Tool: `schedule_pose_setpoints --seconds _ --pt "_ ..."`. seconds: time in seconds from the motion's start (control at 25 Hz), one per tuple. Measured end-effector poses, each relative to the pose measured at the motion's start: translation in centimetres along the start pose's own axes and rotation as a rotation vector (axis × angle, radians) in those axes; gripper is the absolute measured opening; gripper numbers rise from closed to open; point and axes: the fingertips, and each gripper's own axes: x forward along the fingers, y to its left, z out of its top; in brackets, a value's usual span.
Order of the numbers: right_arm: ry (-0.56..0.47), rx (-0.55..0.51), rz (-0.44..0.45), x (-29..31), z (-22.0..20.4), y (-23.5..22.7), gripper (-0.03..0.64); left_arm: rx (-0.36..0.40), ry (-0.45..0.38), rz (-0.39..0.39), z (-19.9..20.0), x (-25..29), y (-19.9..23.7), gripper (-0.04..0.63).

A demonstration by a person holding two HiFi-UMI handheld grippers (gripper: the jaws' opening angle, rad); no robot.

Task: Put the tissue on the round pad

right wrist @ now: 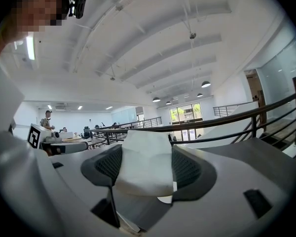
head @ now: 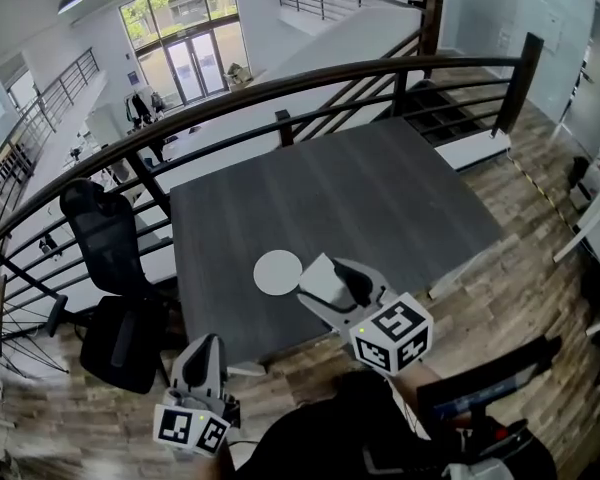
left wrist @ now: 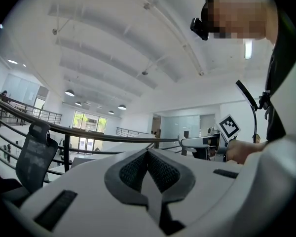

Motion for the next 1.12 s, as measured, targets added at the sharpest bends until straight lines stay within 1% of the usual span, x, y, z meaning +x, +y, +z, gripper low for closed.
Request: schedule_pose_setpoints --seconds 0.2,0.36,0.52,0.64,0.76,0.88,1.12 --pt "0.004 0.0 0.024 1.4 0.3 -0.8 0.318 0.004 0.002 0.038 0.3 0.4 0.7 0.003" --pt "0.025 -0.005 0.073 3.7 0.7 -1.9 0.318 0.001 0.005 0.086 0.7 1.7 1.6 0.003" --pt "0.027 -0.016 0.11 5.6 2.0 -3.8 0.318 0.01 -0.059 0.087 3.4 3.3 0.8 0.003" --pt "0.029 -0.019 0.155 7.5 2.6 -5.1 0.318 0.018 -0.064 0.148 4.0 4.5 1.7 0.003" --pt "0.034 -0.02 0.193 9.1 3.1 -6.4 0.318 0.028 -0.027 0.211 3.5 5.4 2.2 0.003" --pt "0.049 -0.025 0.215 10.6 3.0 -6.9 0.318 0.049 -0.004 0.245 3.4 5.5 2.6 0.003" --pt "0.084 -0.014 0.265 13.8 1.7 -8.2 0.318 0.038 -0.024 0.323 3.6 6.2 3.6 0.003"
